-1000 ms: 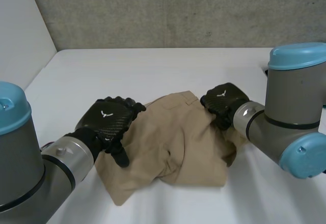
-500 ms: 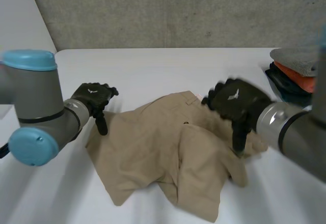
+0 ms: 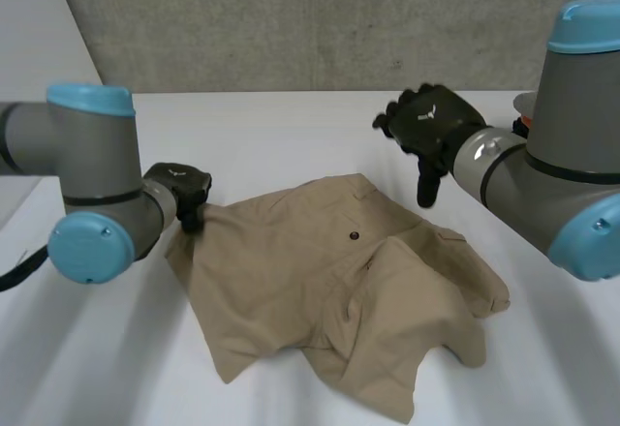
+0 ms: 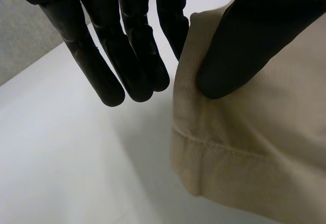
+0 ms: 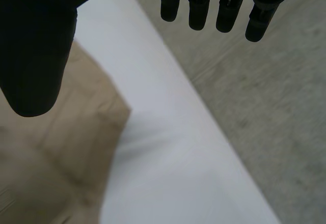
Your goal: Fold the laundry.
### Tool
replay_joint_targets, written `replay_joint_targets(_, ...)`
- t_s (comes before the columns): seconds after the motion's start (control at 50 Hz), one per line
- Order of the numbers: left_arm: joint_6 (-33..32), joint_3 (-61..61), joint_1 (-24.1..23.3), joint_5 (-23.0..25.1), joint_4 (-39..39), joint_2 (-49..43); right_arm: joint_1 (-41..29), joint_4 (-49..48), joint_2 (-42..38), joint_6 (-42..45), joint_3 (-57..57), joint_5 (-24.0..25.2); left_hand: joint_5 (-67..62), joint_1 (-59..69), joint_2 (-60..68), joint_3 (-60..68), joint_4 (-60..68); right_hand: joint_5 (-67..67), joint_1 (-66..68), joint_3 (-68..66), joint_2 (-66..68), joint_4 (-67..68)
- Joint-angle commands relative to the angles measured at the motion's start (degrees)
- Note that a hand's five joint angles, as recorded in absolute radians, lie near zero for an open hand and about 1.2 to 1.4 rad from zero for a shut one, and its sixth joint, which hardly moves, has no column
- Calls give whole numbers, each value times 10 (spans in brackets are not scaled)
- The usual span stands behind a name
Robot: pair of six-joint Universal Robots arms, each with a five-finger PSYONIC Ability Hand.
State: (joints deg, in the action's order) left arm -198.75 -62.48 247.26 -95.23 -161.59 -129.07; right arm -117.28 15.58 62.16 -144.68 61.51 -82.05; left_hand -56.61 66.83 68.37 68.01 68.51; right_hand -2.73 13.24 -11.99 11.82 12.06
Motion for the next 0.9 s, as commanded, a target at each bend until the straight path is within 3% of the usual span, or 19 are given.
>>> replay_joint_targets(0.02,6,-4,-7,3,68,97,7,-97,-54,-11,-56,55,-134,132,116,120,115,27,-32,20,-18,-21)
replay_joint_targets(0.12,-3,-49,-28,29,84,203,2,-103,-131,-28,-133,153,-134,132,116,120,115,27,-32,20,-18,-21)
replay_joint_targets(0.22,-22,-102,-51,40,81,286,-8,-62,-206,-27,-203,209,-134,132,116,120,115,27,-32,20,-18,-21)
replay_joint_targets(0.32,-39,-152,-76,43,67,347,-22,-37,-276,-15,-270,211,-134,132,116,120,115,-3,-2,-10,12,10)
replay_joint_targets(0.4,-47,-182,-87,41,40,372,-30,-44,-325,1,-319,191,-134,132,116,120,115,-228,223,-235,237,234)
replay_joint_targets(0.42,-50,-192,-88,41,30,376,-30,-52,-342,3,-341,173,-134,132,116,120,115,-335,330,-342,344,342)
replay_joint_targets(0.5,-55,-204,-78,39,-2,373,-32,-65,-373,-5,-375,138,-134,132,116,120,115,-512,507,-519,521,519)
replay_joint_targets(0.56,-59,-205,-64,36,-14,363,-37,-66,-383,-15,-377,144,-134,132,116,120,115,-568,563,-576,577,575)
replay_joint_targets(0.62,-63,-201,-53,35,-20,349,-45,-64,-385,-17,-363,158,-134,132,116,120,115,-490,485,-497,499,496)
replay_joint_targets(0.64,-63,-200,-53,35,-20,348,-51,-66,-383,-11,-352,160,-134,132,116,120,115,-278,273,-285,287,284)
replay_joint_targets(0.68,-63,-199,-56,35,-20,347,-53,-68,-373,-11,-345,158,-134,132,116,120,115,-114,109,-122,124,121)
replay_joint_targets(0.9,-63,-194,-76,26,-22,354,-54,-60,-374,-25,-325,194,-134,132,116,120,115,-121,116,-128,130,127)
